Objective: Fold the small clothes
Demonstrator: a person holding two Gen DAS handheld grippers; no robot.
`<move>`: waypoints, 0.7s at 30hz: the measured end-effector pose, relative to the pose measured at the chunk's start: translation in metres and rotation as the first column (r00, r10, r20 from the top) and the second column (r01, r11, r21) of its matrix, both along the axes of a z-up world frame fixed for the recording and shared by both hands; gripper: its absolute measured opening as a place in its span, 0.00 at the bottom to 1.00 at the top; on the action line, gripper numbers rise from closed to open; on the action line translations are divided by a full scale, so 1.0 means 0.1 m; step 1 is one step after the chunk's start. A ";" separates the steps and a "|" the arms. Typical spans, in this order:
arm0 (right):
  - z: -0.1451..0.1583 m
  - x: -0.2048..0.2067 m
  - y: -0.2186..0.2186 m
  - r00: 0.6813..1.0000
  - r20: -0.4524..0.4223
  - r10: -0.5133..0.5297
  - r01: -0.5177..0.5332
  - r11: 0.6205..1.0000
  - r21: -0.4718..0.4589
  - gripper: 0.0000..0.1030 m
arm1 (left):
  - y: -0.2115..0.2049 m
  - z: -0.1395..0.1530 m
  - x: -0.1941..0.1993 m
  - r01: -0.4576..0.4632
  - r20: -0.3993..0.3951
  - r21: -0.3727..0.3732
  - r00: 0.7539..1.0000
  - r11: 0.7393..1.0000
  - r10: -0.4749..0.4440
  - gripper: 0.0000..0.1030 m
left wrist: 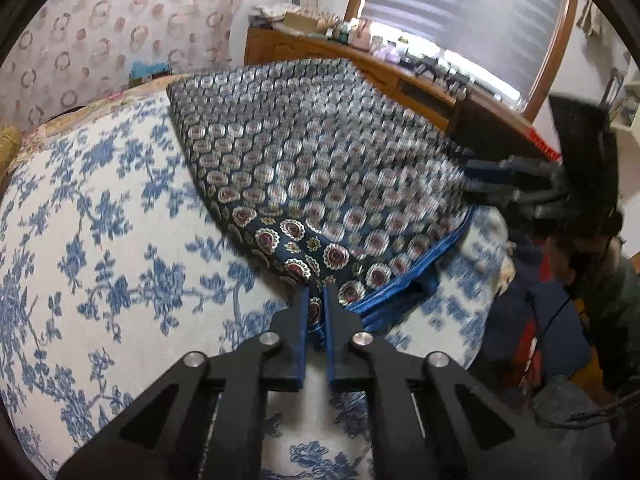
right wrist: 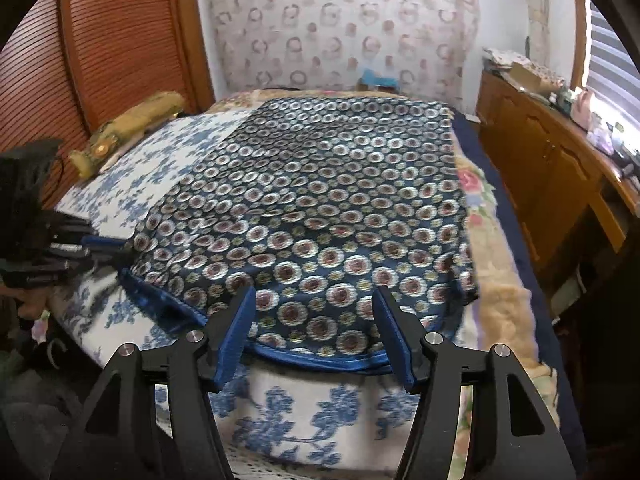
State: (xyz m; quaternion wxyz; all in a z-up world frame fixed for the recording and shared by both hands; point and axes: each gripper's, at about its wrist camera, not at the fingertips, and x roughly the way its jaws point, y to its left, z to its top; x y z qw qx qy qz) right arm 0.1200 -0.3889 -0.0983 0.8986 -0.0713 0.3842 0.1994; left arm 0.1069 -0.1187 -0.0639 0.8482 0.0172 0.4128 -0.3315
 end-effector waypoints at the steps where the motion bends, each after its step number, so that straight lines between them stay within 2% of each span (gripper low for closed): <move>1: 0.00 -0.01 0.03 1.000 -0.002 0.010 -0.010 1.000 0.001 0.60 | 0.00 0.07 0.01 -0.001 0.009 -0.022 1.000 1.000 0.001 0.01; 4: 0.01 -0.05 0.10 0.999 -0.007 0.042 -0.042 0.999 0.018 0.61 | -0.02 0.27 0.04 0.006 0.043 -0.058 0.999 0.998 -0.003 0.01; 8: -0.01 -0.11 0.17 0.996 -0.017 0.086 -0.086 0.996 0.026 0.64 | -0.12 0.48 0.10 0.026 0.093 -0.064 0.995 0.998 -0.020 0.01; 15: -0.22 -0.11 0.29 0.991 -0.059 0.121 -0.123 0.992 -0.020 0.65 | -0.25 0.61 0.36 0.023 0.114 -0.080 0.993 0.997 -0.014 0.00; 21: -0.32 -0.01 0.33 0.992 -0.050 0.120 -0.124 0.989 -0.079 0.65 | -0.29 0.69 0.54 0.009 0.133 -0.095 0.991 0.995 0.004 0.00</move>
